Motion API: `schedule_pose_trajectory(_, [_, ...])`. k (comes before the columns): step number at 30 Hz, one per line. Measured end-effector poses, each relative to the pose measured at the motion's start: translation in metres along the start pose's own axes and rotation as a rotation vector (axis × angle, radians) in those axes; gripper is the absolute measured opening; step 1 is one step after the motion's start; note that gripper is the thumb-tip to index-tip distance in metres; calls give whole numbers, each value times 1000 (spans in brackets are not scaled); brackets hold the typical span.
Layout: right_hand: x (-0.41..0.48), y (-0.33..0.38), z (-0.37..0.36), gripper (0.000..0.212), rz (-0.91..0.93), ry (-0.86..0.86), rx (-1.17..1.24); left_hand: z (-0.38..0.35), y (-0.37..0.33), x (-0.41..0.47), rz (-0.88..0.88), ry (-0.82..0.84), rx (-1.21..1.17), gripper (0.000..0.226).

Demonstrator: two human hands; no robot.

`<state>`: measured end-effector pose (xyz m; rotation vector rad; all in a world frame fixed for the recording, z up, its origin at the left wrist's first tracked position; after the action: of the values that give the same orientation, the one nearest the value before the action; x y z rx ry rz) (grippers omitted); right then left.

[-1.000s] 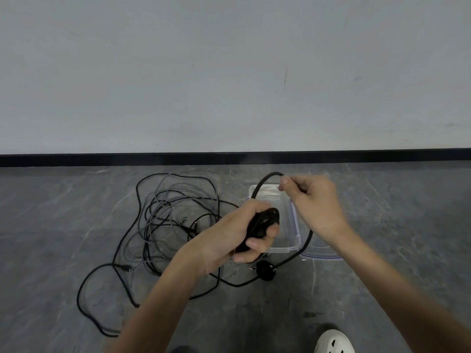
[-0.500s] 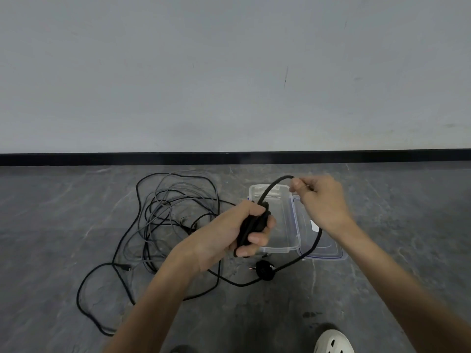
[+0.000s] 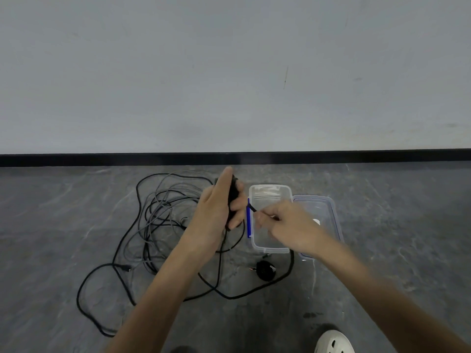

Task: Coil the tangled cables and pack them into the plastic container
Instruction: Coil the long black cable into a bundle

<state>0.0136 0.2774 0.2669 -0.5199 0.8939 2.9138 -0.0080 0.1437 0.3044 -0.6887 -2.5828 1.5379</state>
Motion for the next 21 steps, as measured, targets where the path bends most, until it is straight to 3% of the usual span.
schedule_pose_trajectory(4, [-8, 14, -1, 32, 44, 56, 24, 5, -2, 0, -80, -57, 38, 44])
schedule_pose_trajectory(8, [-17, 26, -11, 27, 89, 154, 131, 7, -4, 0, -169, -80, 164, 28])
schedule_pose_trajectory(16, [-30, 40, -23, 11, 99, 345, 433, 7, -7, -2, -257, -88, 209, 52])
schedule_pose_trajectory(21, [-33, 48, -23, 16, 150, 288, 344, 5, -7, -3, -284, -92, 199, 61])
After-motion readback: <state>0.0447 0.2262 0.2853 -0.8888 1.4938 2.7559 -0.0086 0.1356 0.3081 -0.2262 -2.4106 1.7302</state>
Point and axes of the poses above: each hand's wrist, its own x-axis towards the middle knuckle, its own z-axis out of the back of the hand, y = z × x, the point moved 5 cm from there along x, towards the middle knuckle, and after that the axes turned 14 degrees about -x, right-handed, at the moved point
